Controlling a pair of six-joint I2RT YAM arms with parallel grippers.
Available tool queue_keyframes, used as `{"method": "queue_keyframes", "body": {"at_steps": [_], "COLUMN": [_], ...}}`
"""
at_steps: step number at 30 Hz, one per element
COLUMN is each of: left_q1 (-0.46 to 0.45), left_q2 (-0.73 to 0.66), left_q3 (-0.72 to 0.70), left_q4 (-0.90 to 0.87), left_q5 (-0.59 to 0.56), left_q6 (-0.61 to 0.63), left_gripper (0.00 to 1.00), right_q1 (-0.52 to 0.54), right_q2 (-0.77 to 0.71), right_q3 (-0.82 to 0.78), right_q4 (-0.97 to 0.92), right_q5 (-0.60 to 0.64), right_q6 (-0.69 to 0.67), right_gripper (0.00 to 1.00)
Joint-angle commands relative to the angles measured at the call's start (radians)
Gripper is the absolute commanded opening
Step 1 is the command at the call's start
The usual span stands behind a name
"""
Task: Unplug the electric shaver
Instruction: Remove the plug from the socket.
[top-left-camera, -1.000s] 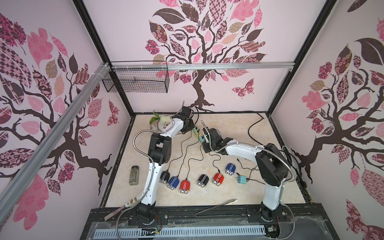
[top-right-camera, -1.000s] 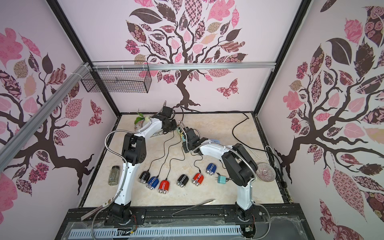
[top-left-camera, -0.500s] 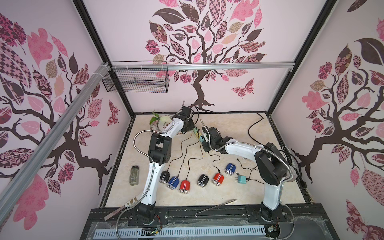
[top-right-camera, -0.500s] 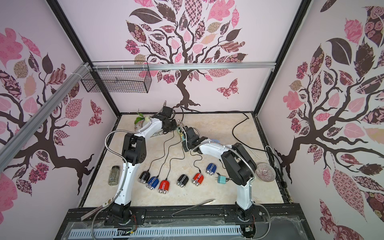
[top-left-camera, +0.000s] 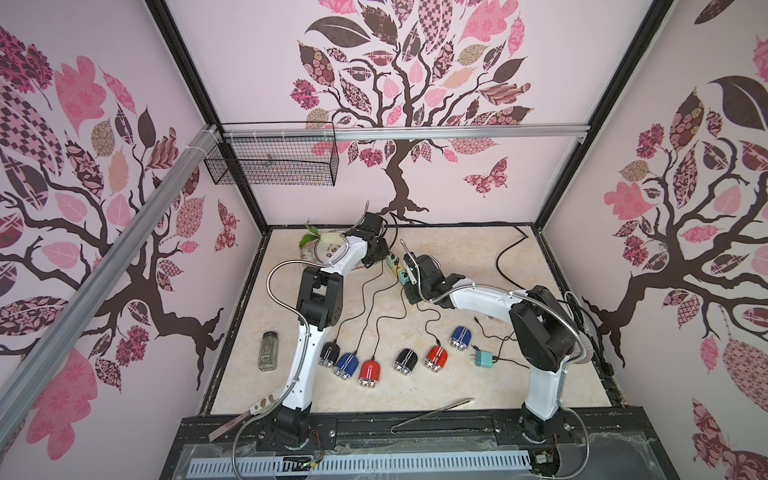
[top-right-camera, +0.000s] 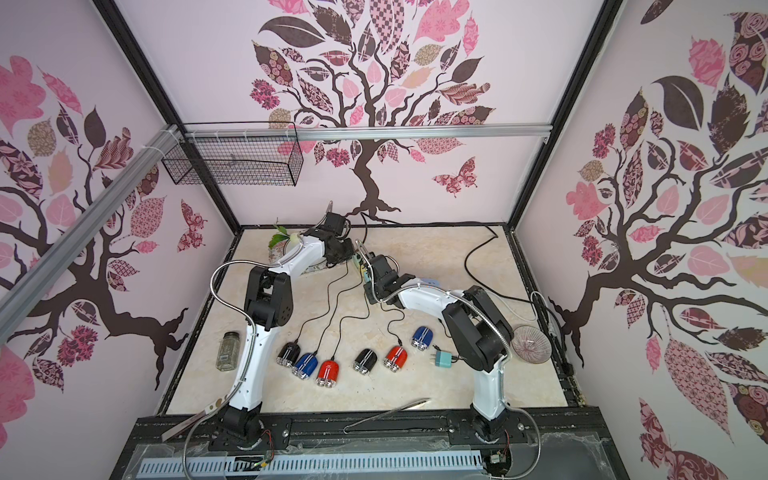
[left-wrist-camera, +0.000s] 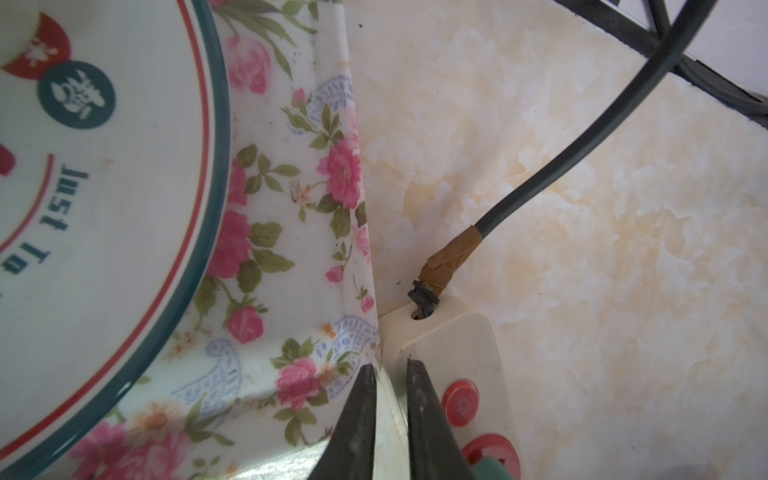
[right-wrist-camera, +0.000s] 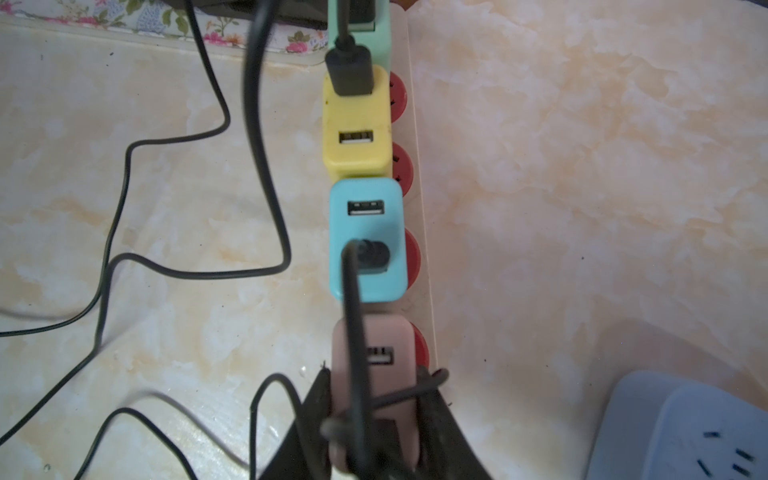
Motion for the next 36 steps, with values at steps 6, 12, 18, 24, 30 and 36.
{"method": "queue_keyframes", "body": {"at_steps": [6, 12, 18, 24, 30, 36], "left_q1": [-0.004, -0.005, -0.004, -0.001, 0.004, 0.005], "left_q2": [0.037, 0.038, 0.042, 0.04, 0.035, 0.028], "left_q3": [0.031, 0.031, 0.031, 0.031, 0.031, 0.029], "left_q4": [-0.024, -0.025, -0.021, -0.022, -0.022, -0.026], "left_q5": [-0.015, -0.015, -0.012, -0.012, -0.009, -0.01], "left_q6": [-0.002, -0.004, -0.005, -0.004, -0.004, 0.003], "left_gripper": [0.17, 0.17, 0.17, 0.17, 0.17, 0.17], "right_q1": [0.034, 0.034, 0.033, 0.033, 0.034, 0.034], "right_q2": [-0.073, -0.116, -0.145, -0.177, -0.211, -0.276], "right_q3": [0.022, -0.03, -0.042, -0.062, -0.082, -0.124], "right_q4": [0.014, 0.059, 0.067, 0.057, 0.029, -0.025], "right_q5": [0.094, 0.075, 0.053, 0.06, 0.098, 0.128], "right_q6": [-0.062, -0.064, -0.05, -0.04, -0.021, 0.028], "right_gripper": [0.29, 0.29, 0.29, 0.29, 0.28, 0.28]}}
